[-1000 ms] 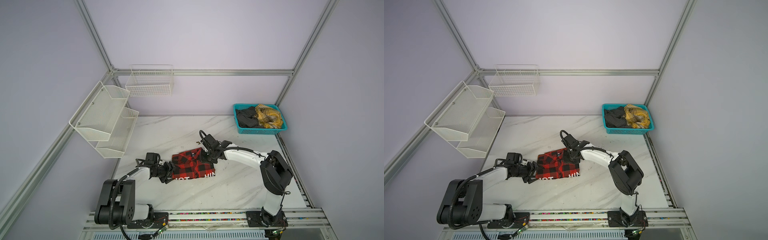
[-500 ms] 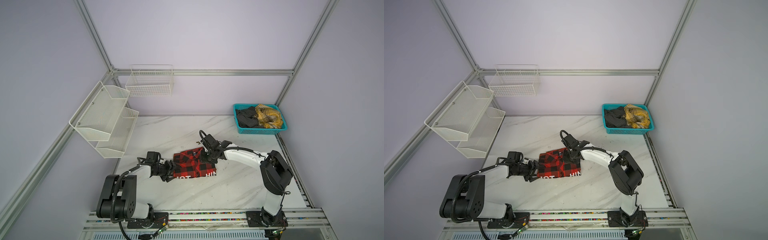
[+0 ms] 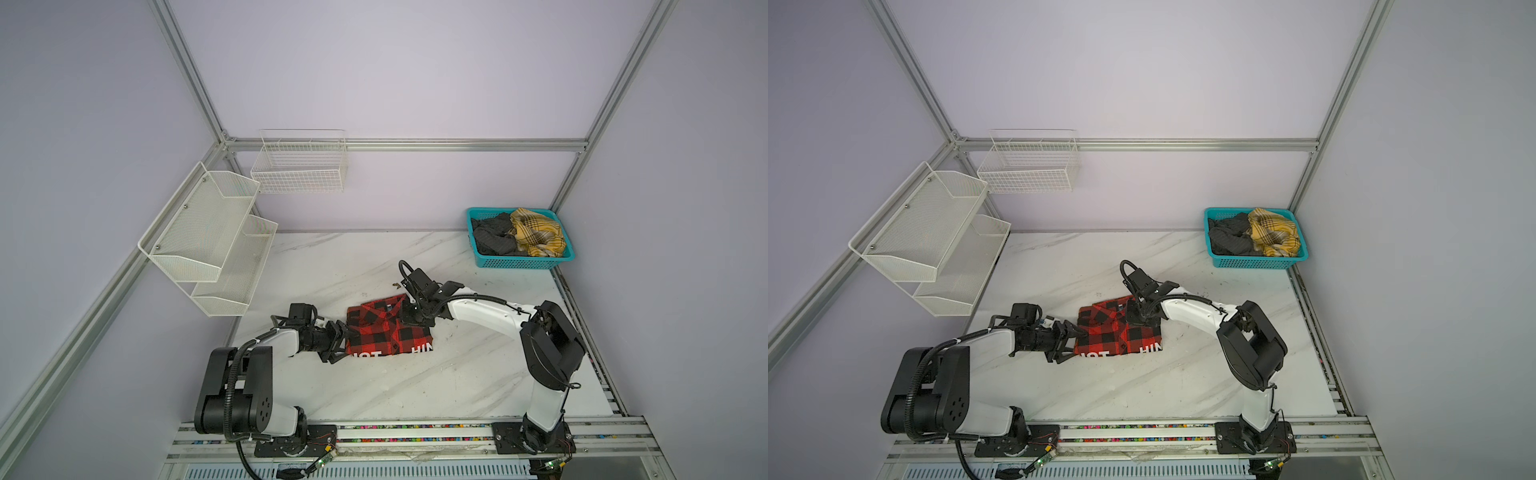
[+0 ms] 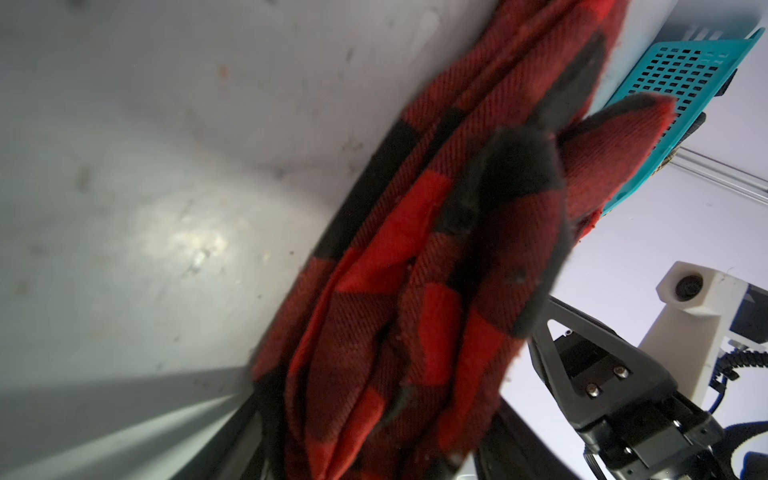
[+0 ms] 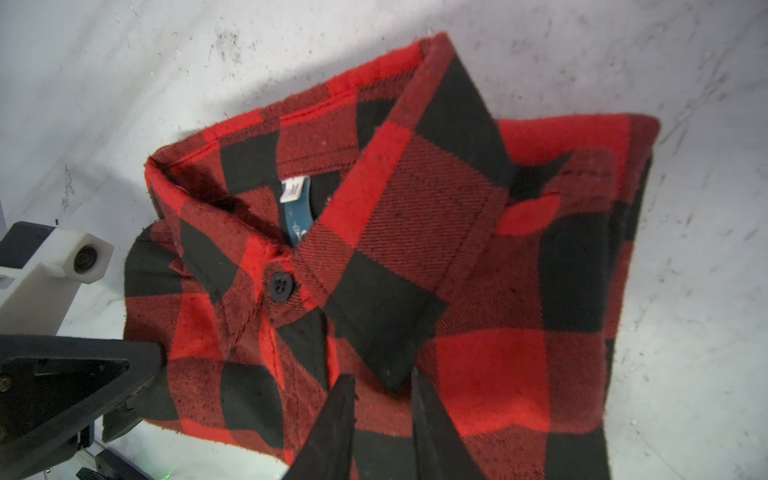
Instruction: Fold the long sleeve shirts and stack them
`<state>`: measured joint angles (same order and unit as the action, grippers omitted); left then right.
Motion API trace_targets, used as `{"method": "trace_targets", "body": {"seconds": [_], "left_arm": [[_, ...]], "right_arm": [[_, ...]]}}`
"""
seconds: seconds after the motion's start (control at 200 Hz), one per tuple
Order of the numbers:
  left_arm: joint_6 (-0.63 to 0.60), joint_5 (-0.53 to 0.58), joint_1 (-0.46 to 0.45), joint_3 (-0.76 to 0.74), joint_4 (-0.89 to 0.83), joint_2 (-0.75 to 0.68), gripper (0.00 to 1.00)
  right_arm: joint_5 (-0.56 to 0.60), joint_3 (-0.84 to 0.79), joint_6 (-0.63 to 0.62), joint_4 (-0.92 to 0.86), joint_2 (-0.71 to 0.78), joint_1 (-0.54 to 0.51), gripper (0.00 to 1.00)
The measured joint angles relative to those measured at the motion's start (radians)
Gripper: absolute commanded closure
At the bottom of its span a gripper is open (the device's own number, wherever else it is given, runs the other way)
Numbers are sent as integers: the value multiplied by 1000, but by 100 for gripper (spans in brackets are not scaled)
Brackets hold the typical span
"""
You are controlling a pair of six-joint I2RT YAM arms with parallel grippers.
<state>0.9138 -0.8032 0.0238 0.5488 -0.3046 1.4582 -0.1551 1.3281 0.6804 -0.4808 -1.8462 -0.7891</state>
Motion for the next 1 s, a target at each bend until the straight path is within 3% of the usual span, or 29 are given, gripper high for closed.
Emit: {"method": "trace_targets", "body": {"seconds": [0.56,0.725,1.0], "left_arm": [[-34,5,-13,15,-3,45,59],[-38,22,-19,18,-11,49,71],[-43,38,-33,117,-48,141,81]], "right_arm": [[29,-64,53,29,35,0,73],[44,-64,70,28,55,0,72],[69,-64,97,27,114,6,72]]}}
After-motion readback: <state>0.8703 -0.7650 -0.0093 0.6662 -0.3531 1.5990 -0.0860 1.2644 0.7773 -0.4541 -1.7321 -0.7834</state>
